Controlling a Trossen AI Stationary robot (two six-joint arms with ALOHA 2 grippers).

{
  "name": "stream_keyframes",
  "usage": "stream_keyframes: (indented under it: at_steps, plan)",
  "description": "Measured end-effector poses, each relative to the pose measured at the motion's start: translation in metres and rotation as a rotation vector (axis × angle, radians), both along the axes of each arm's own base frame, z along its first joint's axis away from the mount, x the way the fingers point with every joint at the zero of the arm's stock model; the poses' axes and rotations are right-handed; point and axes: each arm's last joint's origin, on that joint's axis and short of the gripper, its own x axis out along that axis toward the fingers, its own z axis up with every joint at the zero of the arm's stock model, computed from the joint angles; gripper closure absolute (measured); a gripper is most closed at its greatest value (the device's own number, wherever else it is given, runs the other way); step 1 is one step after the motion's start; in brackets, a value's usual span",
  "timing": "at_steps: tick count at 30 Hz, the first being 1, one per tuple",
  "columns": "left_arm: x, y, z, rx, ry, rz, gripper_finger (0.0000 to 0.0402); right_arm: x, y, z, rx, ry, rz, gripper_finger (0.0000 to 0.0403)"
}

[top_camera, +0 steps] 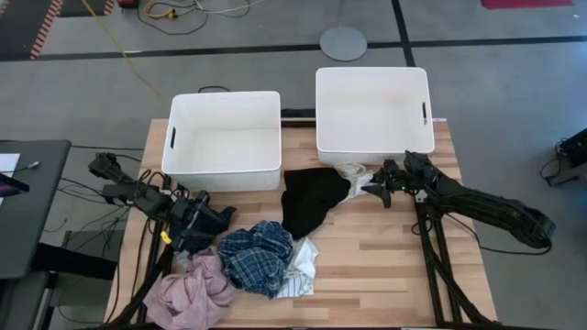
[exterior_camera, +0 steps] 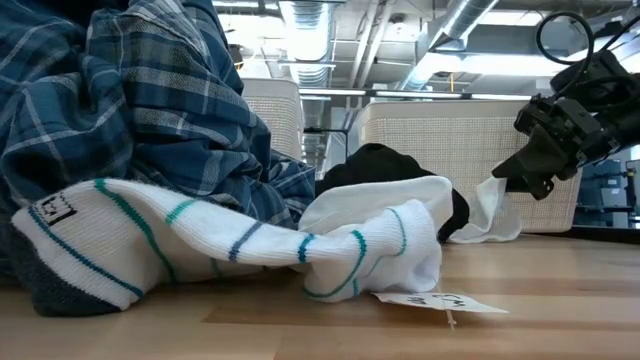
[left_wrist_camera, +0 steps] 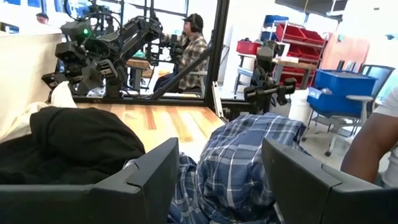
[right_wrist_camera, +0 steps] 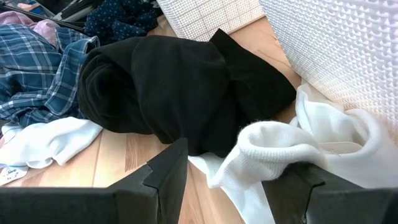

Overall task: Sort clothes
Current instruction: Put the blue patterned polo shirt into the left laundry bin

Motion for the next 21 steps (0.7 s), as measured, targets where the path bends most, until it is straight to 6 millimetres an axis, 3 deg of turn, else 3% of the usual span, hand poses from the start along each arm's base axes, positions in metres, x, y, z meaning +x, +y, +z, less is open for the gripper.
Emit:
stream_keyframes:
  at_steps: [21]
  plan:
    - [-0.0003,0.0004,0.005,-0.028,-0.044,0.006,0.0177,0.0,0.0,-0.0001,0.0,0.0,0.0,0.0196]
